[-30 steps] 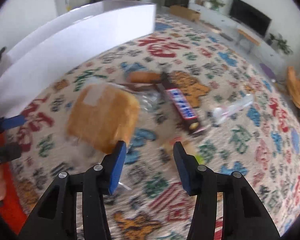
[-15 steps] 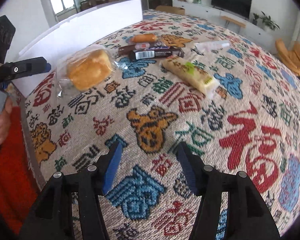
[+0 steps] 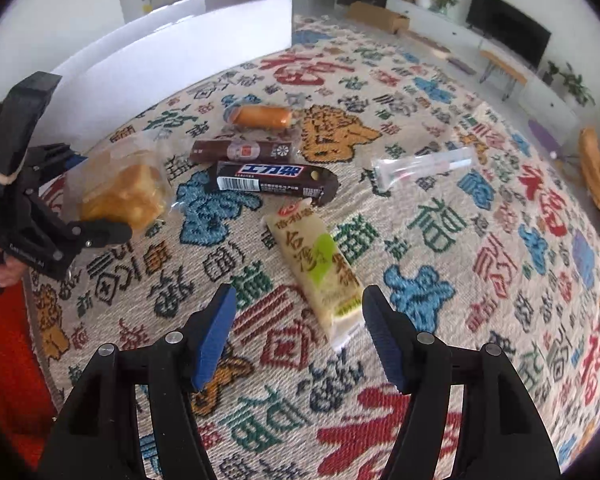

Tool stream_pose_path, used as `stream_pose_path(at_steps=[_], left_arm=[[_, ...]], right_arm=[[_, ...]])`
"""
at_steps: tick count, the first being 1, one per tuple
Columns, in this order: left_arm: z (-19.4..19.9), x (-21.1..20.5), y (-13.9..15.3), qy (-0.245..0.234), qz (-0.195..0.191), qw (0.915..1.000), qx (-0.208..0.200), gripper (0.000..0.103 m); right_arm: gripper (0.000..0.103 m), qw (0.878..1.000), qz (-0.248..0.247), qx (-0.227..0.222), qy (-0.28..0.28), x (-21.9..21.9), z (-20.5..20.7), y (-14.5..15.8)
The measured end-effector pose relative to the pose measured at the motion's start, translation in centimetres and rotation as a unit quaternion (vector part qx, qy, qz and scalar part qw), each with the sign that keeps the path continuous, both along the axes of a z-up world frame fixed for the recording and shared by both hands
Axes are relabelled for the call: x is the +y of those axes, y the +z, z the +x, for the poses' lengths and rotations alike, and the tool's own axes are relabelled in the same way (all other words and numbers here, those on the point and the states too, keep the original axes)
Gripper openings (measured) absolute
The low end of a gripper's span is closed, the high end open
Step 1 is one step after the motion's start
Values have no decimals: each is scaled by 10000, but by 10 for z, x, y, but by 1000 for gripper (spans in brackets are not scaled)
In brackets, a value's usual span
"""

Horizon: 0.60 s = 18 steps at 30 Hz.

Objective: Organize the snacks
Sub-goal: 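Close the left tool on the bread loaf while the right tool grasps the yellow packet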

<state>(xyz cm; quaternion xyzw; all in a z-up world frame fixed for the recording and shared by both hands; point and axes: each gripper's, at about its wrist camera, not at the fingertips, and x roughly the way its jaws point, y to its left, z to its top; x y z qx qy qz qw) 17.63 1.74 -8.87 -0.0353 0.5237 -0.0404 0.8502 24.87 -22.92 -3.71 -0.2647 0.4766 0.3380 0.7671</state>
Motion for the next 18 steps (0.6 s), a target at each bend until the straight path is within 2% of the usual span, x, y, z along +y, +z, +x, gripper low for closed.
stream_pose_path(at_steps=[1,3,4,6,7,8,9,12,15,18], left_arm=[[-3,-2,2,-59,41,10000,-63,89],[-6,-1,8,-140,-52,9997,-194,74],[-9,1,11,-135,-101,9996,-216,70],[-16,5,19,-83,-188,9993,-319,70],[-21,8,23,-63,-275,9989,-380,70],[-28,11,28,-27,-402,9983,-428,70],[-34,13,32,9,-509,9976,-461,70],[-52,17,47,105,-881,9943,-596,70],[-67,18,60,161,-1131,9909,-706,70],[-82,18,75,217,-1216,9893,-780,70]], right_arm=[[69,9997,-100,240,47,8,11,-7],[69,9991,-249,344,85,20,26,-16],[68,9990,-261,368,59,25,33,-18],[66,9980,-143,604,-119,26,44,-20],[59,9968,-89,774,-198,25,47,-20],[34,9957,-104,888,-225,23,47,-21],[31,9951,-126,960,-190,22,44,-20],[31,9951,-41,958,-258,12,29,-9],[31,9914,524,1039,-606,-5,14,11],[31,9883,482,1072,-976,-13,4,15]])
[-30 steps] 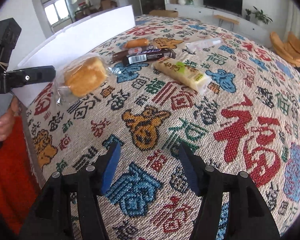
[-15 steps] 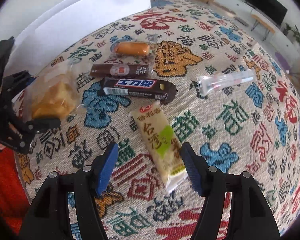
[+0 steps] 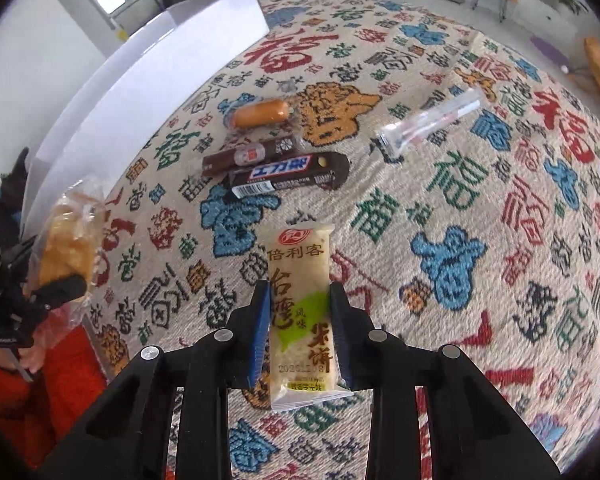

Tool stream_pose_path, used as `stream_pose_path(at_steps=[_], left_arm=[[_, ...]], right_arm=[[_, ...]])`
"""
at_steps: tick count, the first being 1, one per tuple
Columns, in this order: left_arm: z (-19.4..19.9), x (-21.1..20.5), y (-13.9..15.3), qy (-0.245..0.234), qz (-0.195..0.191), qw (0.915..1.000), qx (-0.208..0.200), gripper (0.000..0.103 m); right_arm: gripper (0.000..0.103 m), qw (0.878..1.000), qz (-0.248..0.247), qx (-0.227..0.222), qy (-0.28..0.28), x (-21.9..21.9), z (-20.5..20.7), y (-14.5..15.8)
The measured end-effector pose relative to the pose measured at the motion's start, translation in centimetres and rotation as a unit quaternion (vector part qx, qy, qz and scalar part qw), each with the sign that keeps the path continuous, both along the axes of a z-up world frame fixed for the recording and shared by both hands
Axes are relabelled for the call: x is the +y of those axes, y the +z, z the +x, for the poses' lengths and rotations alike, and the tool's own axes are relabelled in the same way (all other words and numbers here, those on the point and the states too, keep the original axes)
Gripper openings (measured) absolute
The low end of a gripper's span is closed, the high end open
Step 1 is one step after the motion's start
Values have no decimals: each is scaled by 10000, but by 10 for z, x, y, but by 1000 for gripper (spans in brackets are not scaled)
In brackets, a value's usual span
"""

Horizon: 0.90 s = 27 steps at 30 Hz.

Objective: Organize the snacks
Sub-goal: 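Carry the bread loaf and yellow packet over the white box and open both tools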

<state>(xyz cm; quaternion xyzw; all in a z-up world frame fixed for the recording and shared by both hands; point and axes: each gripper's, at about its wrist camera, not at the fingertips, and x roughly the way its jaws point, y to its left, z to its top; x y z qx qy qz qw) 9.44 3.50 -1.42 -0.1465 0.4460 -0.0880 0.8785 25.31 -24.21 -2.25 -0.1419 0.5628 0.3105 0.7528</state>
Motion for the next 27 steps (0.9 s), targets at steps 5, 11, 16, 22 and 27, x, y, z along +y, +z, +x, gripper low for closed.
stream_pose_path(at_steps=[5,11,16,22,27], left_arm=[[-23,27,43,257,-322,9986,-332,70],[-44,111,103,1095,-34,9908,-792,70],[-42,191,105,1965,469,9783,-460,70],[-29,252,81,2704,804,9591,-251,101],[-43,253,61,2917,565,9542,-363,101]], right_arm=[[31,9990,399,12,-186,13,-11,22],[31,9873,1533,-288,314,104,-29,91],[31,9700,2259,-203,879,211,-50,123],[52,9605,2565,80,1073,298,-63,102],[65,9660,2464,-86,772,281,-64,82]])
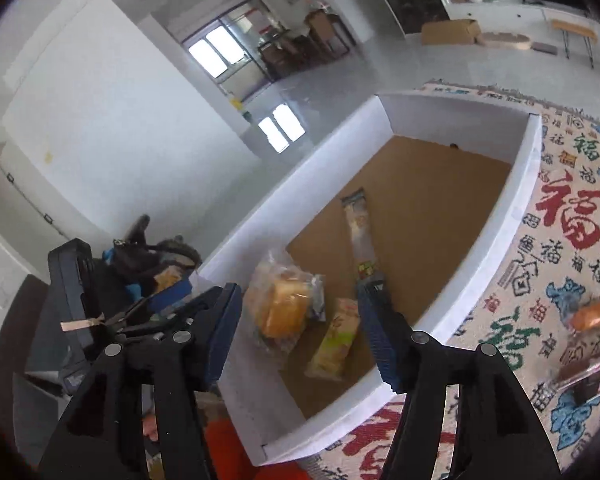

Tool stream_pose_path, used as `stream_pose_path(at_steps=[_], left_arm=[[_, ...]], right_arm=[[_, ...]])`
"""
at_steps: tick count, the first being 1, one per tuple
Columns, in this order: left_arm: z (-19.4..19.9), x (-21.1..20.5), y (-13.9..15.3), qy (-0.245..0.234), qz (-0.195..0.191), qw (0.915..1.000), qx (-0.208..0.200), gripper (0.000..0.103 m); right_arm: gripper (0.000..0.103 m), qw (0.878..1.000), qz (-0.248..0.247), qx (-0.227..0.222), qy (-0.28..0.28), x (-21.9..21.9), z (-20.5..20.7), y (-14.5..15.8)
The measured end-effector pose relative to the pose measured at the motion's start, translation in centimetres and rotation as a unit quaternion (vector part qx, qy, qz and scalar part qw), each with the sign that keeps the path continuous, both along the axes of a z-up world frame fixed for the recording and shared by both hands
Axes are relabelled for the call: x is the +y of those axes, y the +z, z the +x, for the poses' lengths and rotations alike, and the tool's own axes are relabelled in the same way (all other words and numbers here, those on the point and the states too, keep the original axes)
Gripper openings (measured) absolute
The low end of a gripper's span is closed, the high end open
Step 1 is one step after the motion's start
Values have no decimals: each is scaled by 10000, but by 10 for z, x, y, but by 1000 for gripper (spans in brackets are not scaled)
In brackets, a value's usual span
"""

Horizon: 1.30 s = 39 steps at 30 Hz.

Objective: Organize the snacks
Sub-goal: 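Carry the bread loaf and yellow packet over the white box and open both tools, then bring both tools back over the remaining snacks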

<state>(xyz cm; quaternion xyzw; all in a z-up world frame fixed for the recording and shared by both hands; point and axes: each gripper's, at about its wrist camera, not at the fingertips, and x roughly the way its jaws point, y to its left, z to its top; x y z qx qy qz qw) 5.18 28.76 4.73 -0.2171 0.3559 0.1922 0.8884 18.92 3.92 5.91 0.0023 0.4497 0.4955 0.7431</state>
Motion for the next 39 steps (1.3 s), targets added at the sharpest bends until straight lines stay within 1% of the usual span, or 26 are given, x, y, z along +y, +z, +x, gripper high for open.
stream_pose_path(at_steps=[2,4,5,7,9,10,11,12,13,15,18,19,20,21,22,24,26,27,28,29,30,32,33,34,39], left_arm=[[-4,-23,0,-177,-73,9996,-184,101],[-8,-51,3,-494,-149,9980,-362,101],[-8,-71,4,-737,-208,9961,-444,101],[-4,-116,6,-1322,-326,9891,-569,102],[2,-163,4,-1964,-402,9778,-601,102],[6,-188,-1,-2289,-443,9708,-571,102],[18,-209,-3,-2562,-481,9641,-507,102],[26,-230,-13,-2808,-491,9578,-378,102],[31,-248,-19,-2948,-439,9543,-228,102],[42,-283,-37,-3165,-190,9484,91,102],[58,-312,-66,-3233,124,9451,448,102],[60,-316,-74,-3198,211,9457,535,102],[66,-320,-83,-3133,299,9471,626,102],[69,-320,-89,-3092,337,9479,686,102],[70,-318,-94,-3044,367,9491,726,102],[70,-311,-105,-2937,453,9517,770,102],[66,-304,-115,-2798,522,9555,779,102],[64,-301,-122,-2710,548,9577,798,102],[63,-299,-128,-2628,551,9591,899,102],[67,-298,-136,-2583,563,9583,1081,102],[67,-300,-134,-2557,683,9584,1067,102],[67,-301,-134,-2604,673,9579,1006,102],[69,-302,-137,-2629,682,9562,1089,102],[69,-305,-138,-2631,814,9548,1119,103],[68,-304,-138,-2636,807,9545,1137,103]], right_arm=[[65,9990,-269,-349,-103,-26,-1,-8],[66,9949,-607,-754,-280,-61,0,-21],[66,9914,-814,-945,-404,-83,1,-30],[66,9807,-1273,-1299,-717,-128,2,-49],[66,9677,-1647,-1525,-1149,-183,2,-68],[66,9614,-1779,-1580,-1379,-209,0,-76],[66,9547,-1894,-1616,-1628,-235,-2,-85],[66,9483,-1985,-1631,-1864,-259,-2,-90],[66,9409,-2076,-1610,-2138,-285,-4,-97],[66,9279,-2213,-1475,-2614,-326,-8,-110],[66,9134,-2255,-1276,-3139,-369,-9,-122],[66,9104,-2217,-1276,-3250,-377,-11,-124],[67,9105,-2103,-1380,-3281,-382,-16,-123],[70,9102,-2077,-1341,-3324,-385,-14,-122],[71,9097,-2093,-1331,-3331,-382,-13,-121],[76,9065,-2285,-1399,-3264,-373,-11,-123],[77,9011,-2451,-1522,-3236,-366,-13,-124],[78,9018,-2432,-1499,-3241,-366,-12,-124],[78,9043,-2364,-1432,-3253,-368,-10,-124],[79,9060,-2302,-1390,-3268,-370,-10,-125],[79,9060,-2300,-1389,-3270,-370,-10,-125],[79,9032,-2377,-1444,-3268,-373,-12,-126],[80,9030,-2381,-1443,-3273,-375,-11,-126],[80,9035,-2366,-1428,-3277,-375,-11,-126],[80,9032,-2376,-1430,-3275,-378,-9,-126]])
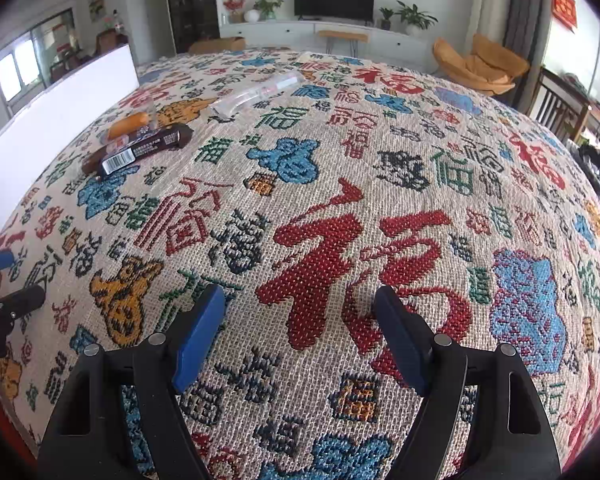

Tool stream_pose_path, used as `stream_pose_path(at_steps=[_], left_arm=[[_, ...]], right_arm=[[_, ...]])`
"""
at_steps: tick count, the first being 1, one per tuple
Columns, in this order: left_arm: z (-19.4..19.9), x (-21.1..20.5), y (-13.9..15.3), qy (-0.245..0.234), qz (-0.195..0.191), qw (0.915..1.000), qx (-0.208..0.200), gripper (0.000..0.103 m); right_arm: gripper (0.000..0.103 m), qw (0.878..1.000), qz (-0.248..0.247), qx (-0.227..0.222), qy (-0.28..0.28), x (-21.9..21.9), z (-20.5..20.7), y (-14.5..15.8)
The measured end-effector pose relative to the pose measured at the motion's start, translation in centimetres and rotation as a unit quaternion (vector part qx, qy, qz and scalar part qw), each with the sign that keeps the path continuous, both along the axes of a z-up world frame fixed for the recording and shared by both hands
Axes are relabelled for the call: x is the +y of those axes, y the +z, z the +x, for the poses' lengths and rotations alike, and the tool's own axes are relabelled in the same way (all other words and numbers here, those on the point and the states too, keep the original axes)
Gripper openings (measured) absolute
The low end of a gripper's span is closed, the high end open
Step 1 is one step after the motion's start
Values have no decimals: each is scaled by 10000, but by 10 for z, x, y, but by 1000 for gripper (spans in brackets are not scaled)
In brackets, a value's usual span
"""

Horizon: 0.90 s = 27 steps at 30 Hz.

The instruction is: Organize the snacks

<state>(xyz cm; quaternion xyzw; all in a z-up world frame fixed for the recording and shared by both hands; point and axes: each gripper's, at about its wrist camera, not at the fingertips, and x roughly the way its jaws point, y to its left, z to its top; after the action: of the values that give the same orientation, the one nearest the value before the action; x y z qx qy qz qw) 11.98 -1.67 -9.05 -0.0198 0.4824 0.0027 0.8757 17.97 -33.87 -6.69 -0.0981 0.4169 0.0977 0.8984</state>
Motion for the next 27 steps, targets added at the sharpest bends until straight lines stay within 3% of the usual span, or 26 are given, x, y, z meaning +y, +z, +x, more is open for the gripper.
stream_pose_path(at_steps=[21,27], left_arm=[[3,-1,0,141,9,9998,149,103],[1,-1,-1,140,27,9999,-12,103]], right_arm=[[82,10000,2,10,-5,0,1,0],[82,10000,11,12,-5,-1,2,0]])
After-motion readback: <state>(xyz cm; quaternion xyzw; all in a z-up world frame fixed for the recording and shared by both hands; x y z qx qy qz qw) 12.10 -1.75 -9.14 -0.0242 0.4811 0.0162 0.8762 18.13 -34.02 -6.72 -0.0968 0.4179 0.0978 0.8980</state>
